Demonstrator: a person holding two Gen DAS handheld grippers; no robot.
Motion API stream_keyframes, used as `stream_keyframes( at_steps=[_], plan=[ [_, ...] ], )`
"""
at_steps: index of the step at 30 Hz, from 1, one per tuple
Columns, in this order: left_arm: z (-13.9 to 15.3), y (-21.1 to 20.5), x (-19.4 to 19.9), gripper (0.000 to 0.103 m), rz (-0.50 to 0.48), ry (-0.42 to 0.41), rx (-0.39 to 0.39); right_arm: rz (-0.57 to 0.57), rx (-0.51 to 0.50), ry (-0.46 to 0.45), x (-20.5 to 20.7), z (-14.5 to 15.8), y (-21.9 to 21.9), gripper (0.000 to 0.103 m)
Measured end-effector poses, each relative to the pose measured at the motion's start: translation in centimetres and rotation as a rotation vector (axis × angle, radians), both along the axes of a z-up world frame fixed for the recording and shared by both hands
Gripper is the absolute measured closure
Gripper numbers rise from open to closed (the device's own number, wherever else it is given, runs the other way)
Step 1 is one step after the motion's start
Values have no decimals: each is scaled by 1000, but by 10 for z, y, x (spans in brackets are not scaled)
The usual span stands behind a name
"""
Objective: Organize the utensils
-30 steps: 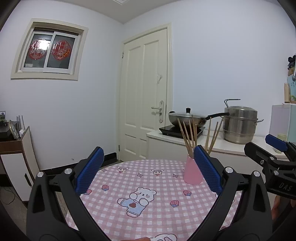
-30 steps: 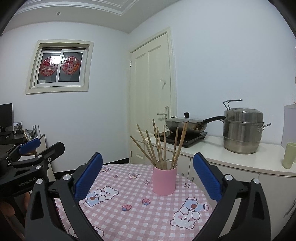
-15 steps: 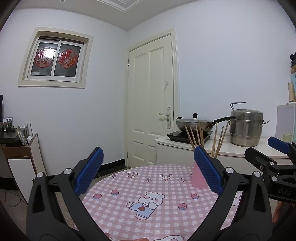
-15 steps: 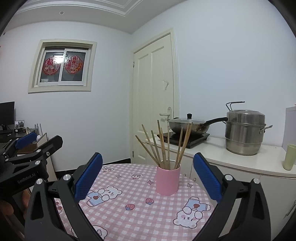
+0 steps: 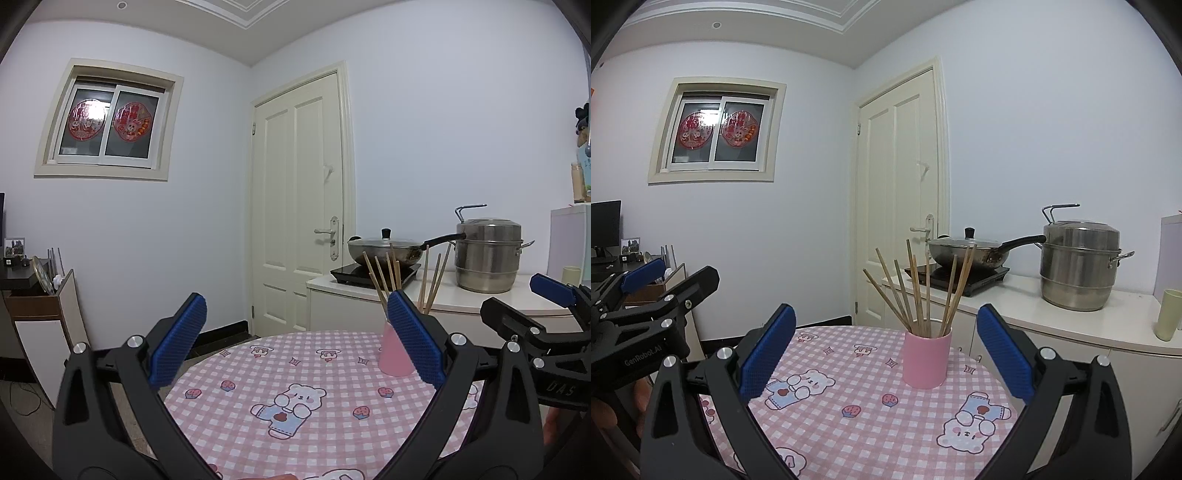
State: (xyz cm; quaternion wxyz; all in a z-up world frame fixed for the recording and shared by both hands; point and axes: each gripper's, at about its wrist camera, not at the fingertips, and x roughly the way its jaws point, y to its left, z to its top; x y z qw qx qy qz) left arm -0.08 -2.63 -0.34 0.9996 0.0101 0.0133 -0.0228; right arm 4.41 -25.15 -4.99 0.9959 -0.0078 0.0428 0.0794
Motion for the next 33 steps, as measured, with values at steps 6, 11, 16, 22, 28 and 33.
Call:
stream_keyframes(
  at_steps=[6,11,16,22,28,33],
  plan=[
    [0,0,-1,7,-7,-1,-1,3,2,2,1,0,1,8],
    [0,-2,0,7,-9,4,6,3,6,4,1,0,0,8],
    [0,-2,2,7,-8,4,5,6,13,5,0,0,0,8],
    [-1,-3,3,7,-6,6,12,9,11,1,-1,0,1,8],
    [-1,-4,3,7,-5,5,14,4,15,-3,-3,0,1,8],
    [-1,-4,3,7,-7,7,15,0,17,-5,-3,1,1,8]
  ],
)
